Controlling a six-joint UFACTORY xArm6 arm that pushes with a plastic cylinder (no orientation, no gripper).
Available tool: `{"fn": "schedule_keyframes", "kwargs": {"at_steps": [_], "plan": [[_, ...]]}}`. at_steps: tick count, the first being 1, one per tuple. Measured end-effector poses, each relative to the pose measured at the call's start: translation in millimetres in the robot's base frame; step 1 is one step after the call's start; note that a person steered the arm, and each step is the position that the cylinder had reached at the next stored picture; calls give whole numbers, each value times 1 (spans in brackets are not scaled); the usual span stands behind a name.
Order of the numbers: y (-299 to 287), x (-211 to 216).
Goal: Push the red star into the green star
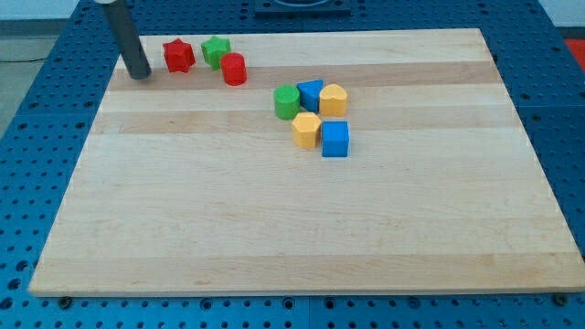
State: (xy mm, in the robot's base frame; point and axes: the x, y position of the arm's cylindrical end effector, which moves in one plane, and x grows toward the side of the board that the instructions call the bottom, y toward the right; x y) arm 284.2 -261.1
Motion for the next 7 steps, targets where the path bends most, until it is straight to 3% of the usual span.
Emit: {"fn": "schedule_keyframes", "kwargs": {"at_steps": [7], "plan": [[53, -20]]}}
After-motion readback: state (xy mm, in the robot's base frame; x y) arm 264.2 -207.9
